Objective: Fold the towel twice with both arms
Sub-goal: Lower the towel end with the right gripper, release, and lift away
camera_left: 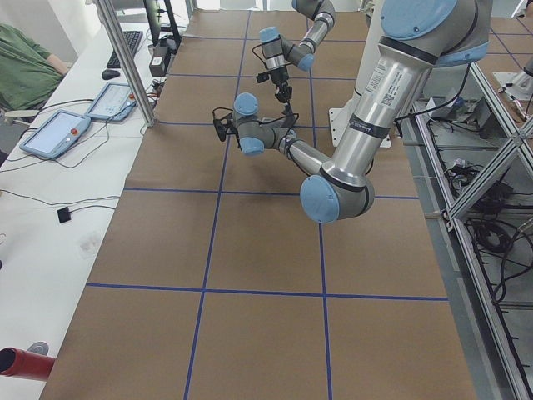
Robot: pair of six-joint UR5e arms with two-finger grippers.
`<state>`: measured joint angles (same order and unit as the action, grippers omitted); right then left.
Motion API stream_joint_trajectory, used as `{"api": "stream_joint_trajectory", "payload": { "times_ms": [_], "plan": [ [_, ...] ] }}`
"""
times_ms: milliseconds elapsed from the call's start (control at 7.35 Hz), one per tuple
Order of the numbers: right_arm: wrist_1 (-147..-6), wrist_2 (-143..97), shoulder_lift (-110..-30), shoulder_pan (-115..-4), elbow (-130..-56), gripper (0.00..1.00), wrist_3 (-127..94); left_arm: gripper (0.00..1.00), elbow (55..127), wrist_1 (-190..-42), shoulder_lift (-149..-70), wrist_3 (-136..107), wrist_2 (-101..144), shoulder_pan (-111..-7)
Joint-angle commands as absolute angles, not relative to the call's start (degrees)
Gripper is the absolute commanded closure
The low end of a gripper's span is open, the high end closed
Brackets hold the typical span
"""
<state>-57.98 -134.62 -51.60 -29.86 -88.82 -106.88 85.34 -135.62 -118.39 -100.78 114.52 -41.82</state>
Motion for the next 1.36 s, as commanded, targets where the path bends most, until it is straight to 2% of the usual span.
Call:
{"api": "stream_joint_trajectory", "payload": {
  "times_ms": [0,136,272,408,953,1225],
  "plan": [
    [-57.8,-131.9,-47.6,-29.4,-84.7,1.0,-107.0,0.0,85.3,-135.6,-118.3,-100.7,114.5,-41.9],
    [-57.7,-131.0,-46.9,-29.2,-83.3,1.0,-107.0,0.0,85.3,-135.6,-118.3,-100.7,114.5,-41.8],
    [-57.6,-131.0,-46.9,-29.2,-83.3,0.8,-107.0,0.0,85.3,-135.6,-118.2,-100.7,114.5,-41.9],
    [-56.4,-130.2,-46.8,-28.8,-83.6,0.01,-106.7,0.0,85.3,-135.6,-118.2,-100.7,114.5,-41.8],
    [-53.2,-126.1,-47.6,-27.8,-85.8,0.0,-107.0,0.0,85.7,-135.8,-118.1,-100.6,114.5,-41.8],
    [-53.2,-121.6,-50.9,-31.5,-87.0,0.0,-105.7,0.0,88.0,-135.9,-115.9,-95.8,119.6,-41.8]
  ]
}}
